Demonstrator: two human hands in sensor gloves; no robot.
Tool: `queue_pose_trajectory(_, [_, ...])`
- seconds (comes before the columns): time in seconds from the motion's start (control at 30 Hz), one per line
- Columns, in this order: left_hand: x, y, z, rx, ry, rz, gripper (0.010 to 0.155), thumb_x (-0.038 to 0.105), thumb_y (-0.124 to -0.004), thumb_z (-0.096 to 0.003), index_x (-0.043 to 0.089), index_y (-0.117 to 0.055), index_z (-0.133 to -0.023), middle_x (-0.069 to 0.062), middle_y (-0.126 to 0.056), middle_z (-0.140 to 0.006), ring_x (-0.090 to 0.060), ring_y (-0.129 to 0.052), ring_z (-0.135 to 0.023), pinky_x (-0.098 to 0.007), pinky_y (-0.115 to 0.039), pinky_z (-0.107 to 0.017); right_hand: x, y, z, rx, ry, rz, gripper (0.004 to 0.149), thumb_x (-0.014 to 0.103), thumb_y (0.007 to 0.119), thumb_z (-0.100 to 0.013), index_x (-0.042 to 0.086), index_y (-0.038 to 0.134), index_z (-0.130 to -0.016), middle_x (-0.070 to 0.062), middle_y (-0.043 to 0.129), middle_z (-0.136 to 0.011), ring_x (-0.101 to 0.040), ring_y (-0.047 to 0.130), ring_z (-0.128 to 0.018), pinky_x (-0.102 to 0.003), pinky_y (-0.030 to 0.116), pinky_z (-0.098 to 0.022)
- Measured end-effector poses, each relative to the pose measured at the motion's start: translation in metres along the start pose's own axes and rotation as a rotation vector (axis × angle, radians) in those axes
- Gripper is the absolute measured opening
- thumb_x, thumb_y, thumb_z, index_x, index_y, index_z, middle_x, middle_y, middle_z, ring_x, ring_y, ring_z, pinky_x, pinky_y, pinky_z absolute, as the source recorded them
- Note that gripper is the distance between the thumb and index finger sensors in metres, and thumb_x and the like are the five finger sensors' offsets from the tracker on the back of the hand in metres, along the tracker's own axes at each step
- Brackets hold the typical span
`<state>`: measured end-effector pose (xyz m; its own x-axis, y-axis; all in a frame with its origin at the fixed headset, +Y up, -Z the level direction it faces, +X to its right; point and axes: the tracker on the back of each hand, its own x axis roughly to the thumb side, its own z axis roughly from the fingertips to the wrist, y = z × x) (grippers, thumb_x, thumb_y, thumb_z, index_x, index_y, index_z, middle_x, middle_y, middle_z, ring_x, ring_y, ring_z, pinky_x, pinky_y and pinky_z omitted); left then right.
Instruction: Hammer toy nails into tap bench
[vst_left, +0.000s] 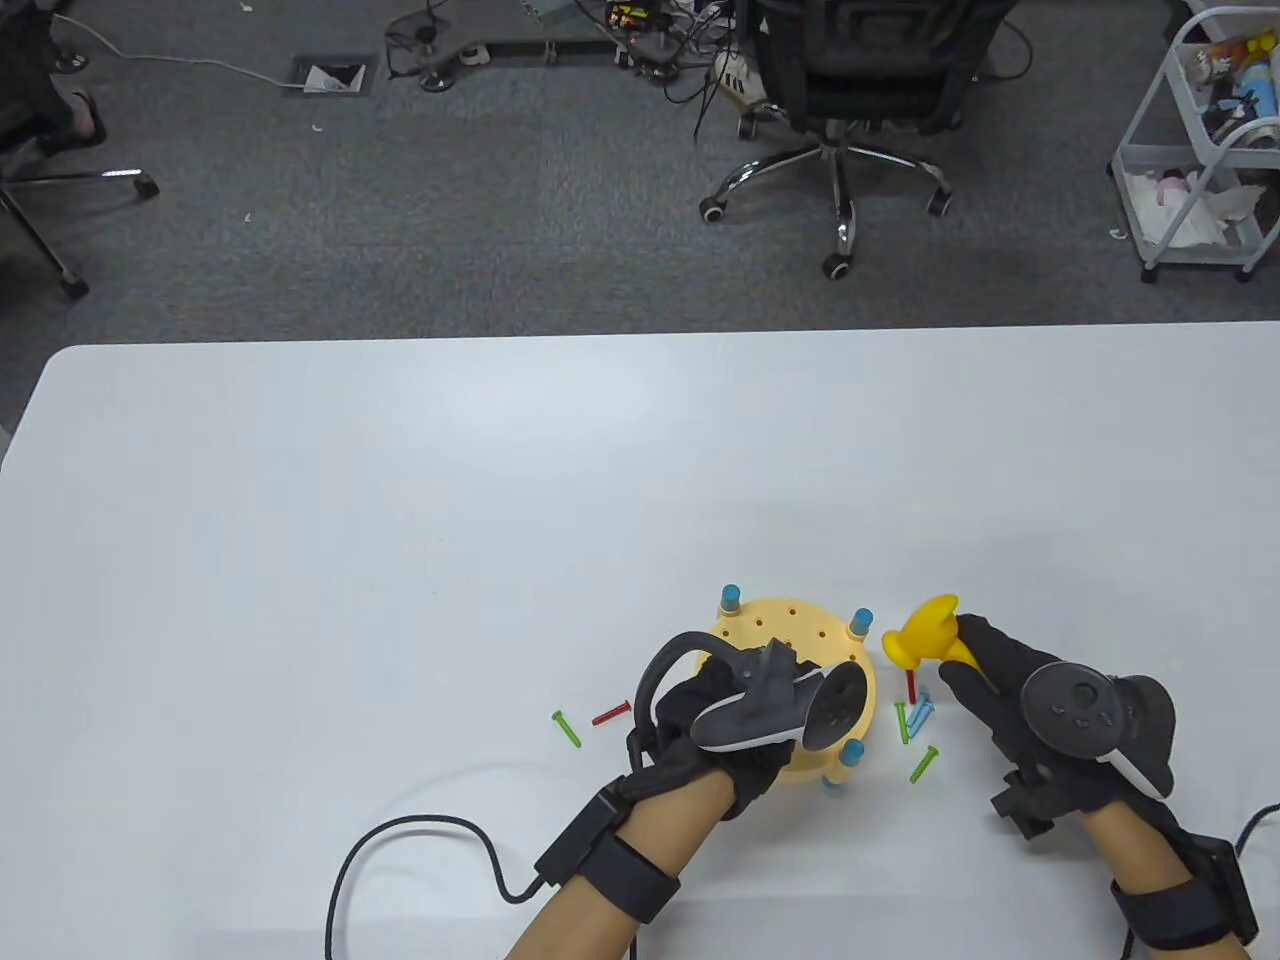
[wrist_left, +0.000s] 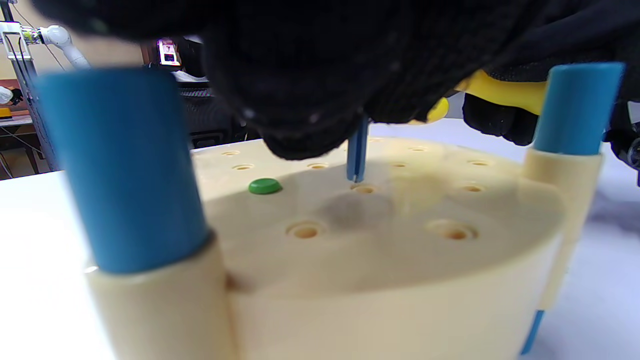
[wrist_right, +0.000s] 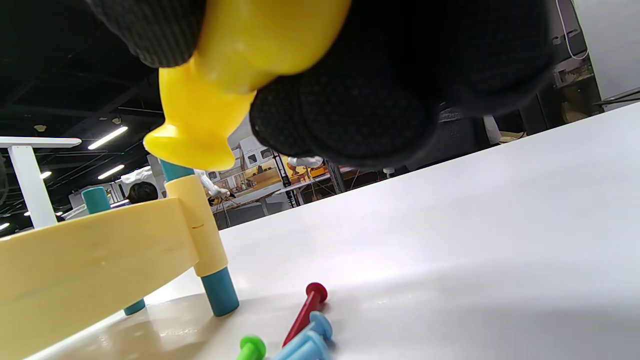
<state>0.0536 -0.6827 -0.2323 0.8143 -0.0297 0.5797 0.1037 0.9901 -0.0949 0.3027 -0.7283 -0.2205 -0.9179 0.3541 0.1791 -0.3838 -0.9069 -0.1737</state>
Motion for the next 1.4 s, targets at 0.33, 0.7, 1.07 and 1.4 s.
queue_pose_trajectory(0.33, [0.002, -0.004, -0.003, -0.018, -0.008, -0.004, 0.039, 0.031, -0.087, -0.0347, 0.028, -0.084, -0.074, -0.01, -0.101, -0.057, -0.009, -0.097, -0.021, -0.03, -0.084, -0.014, 0.001, 0.001, 0.0, 0.009, -0.001, 0.006, 0.066, 0.053, 0.062, -0.043, 0.013, 0.07, -0.095, -0.002, 0.097, -0.061, -0.019, 0.101, -0.036, -0.039, 0.085, -0.037])
queue_pose_trajectory(0.7, [0.011, 0.004, 0.012, 0.129, 0.0, -0.208, 0.058, 0.048, -0.081, -0.033, 0.024, -0.079, -0.085, -0.011, -0.098, -0.065, -0.008, -0.095, -0.023, -0.029, -0.083, -0.016, 0.001, 0.001, 0.0, 0.011, -0.004, 0.003, 0.066, 0.053, 0.062, -0.043, 0.014, 0.07, -0.095, -0.002, 0.097, -0.061, -0.019, 0.101, -0.036, -0.039, 0.085, -0.037])
queue_pose_trajectory(1.07, [-0.058, -0.015, 0.058, 0.19, 0.102, 0.174, 0.062, 0.051, -0.079, -0.0334, 0.016, -0.081, -0.085, -0.005, -0.096, -0.041, -0.005, -0.087, -0.013, -0.03, -0.079, -0.01, 0.017, -0.012, 0.006, -0.085, -0.107, -0.066, 0.065, 0.053, 0.062, -0.043, 0.015, 0.07, -0.095, -0.002, 0.096, -0.062, -0.019, 0.101, -0.037, -0.039, 0.085, -0.039])
queue_pose_trajectory(1.4, [-0.069, -0.051, 0.062, 0.208, 0.074, 0.292, 0.055, 0.042, -0.085, -0.034, 0.017, -0.081, -0.082, -0.004, -0.096, -0.039, -0.006, -0.087, -0.012, -0.03, -0.079, -0.01, 0.109, -0.006, 0.015, -0.223, -0.542, 0.234, 0.064, 0.053, 0.064, -0.041, 0.019, 0.07, -0.096, -0.001, 0.096, -0.064, -0.02, 0.1, -0.039, -0.04, 0.084, -0.041])
